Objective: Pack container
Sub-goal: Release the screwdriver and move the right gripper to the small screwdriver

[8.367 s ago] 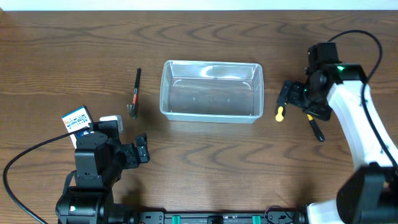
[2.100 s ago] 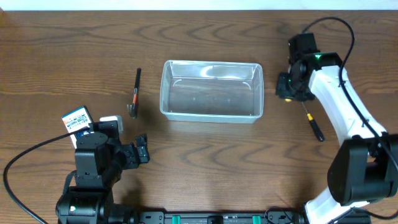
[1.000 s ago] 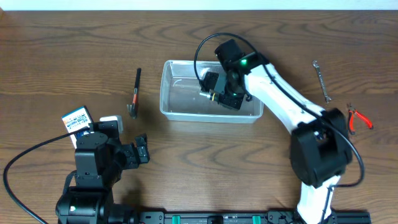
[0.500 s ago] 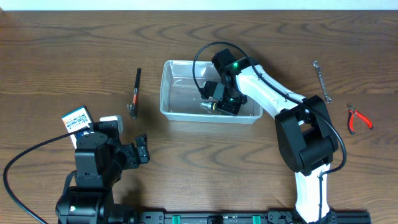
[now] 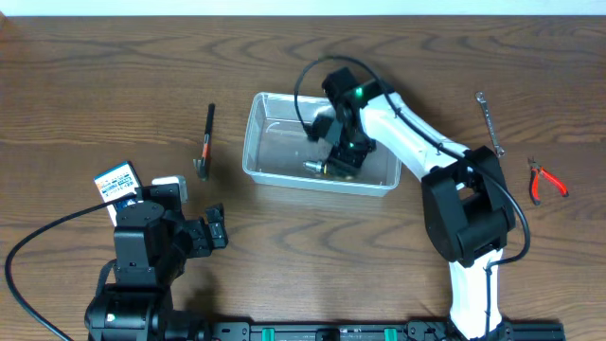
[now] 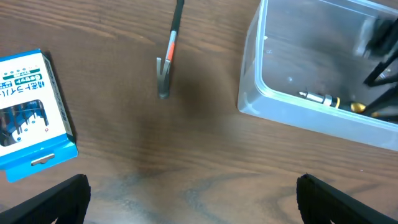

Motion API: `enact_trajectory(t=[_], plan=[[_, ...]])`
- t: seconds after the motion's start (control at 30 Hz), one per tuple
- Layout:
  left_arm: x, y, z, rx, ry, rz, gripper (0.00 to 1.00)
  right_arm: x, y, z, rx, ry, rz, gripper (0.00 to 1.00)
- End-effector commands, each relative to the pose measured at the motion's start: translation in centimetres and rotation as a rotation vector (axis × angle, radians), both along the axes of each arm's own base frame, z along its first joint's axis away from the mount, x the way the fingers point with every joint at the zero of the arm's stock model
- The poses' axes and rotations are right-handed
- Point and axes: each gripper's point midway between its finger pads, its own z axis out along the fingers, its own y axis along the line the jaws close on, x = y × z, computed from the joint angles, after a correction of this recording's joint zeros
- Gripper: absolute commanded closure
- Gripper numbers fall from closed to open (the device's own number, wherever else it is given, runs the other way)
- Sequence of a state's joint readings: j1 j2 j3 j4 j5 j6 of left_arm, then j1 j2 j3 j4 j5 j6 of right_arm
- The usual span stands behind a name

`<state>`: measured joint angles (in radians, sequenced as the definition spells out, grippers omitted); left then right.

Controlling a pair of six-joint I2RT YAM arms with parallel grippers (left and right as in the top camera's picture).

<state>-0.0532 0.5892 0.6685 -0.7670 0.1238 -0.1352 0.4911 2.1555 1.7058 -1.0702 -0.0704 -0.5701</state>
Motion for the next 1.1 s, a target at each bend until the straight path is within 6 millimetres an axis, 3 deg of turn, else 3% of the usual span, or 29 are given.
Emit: enact_trajectory(t=[0.0, 0.1, 0.17, 0.2, 0.37, 0.5, 0.67, 0.83, 0.93, 1.07], plan=[[0.2, 0.3, 0.7, 0.001, -0.014, 0.019, 0.02, 4.0, -0.2, 6.7, 0.066, -0.141, -0.214, 0.28], [0.2, 0.3, 0.7, 0.001, -0.014, 0.019, 0.02, 6.0, -2.5, 12.3, 0.084, -0.230, -0.423, 0.16], [0.2, 0.3, 0.7, 0.001, -0.014, 0.019, 0.02, 6.9, -6.7, 16.2, 0.048, -0.308, -0.647, 0.01], [0.2, 0.3, 0.7, 0.001, -0.014, 0.019, 0.02, 6.9, -8.4, 17.4, 0.043, -0.323, -0.722, 0.01], [0.2, 0.3, 0.7, 0.001, -0.014, 0.019, 0.02, 4.0, -16.1, 21.8, 0.079, -0.294, -1.012, 0.01], [0.2, 0.3, 0.7, 0.001, -0.014, 0.019, 0.02, 1.0, -20.1, 23.9, 0.061, -0.284, -1.124, 0.01], [0.2, 0.3, 0.7, 0.001, -0.014, 0.019, 0.02, -3.4, -21.8, 25.5, 0.024, -0.241, -1.164, 0.01], [0.2, 0.3, 0.7, 0.001, -0.015, 0.019, 0.02, -7.5, -19.0, 25.9, 0.154, -0.153, -1.119, 0.01], [0.2, 0.3, 0.7, 0.001, -0.015, 0.019, 0.02, -11.8, -18.5, 24.8, 0.165, -0.096, -1.151, 0.01], [0.2, 0.3, 0.7, 0.001, -0.014, 0.019, 0.02, -16.8, -19.3, 22.2, 0.140, -0.100, -1.177, 0.01]])
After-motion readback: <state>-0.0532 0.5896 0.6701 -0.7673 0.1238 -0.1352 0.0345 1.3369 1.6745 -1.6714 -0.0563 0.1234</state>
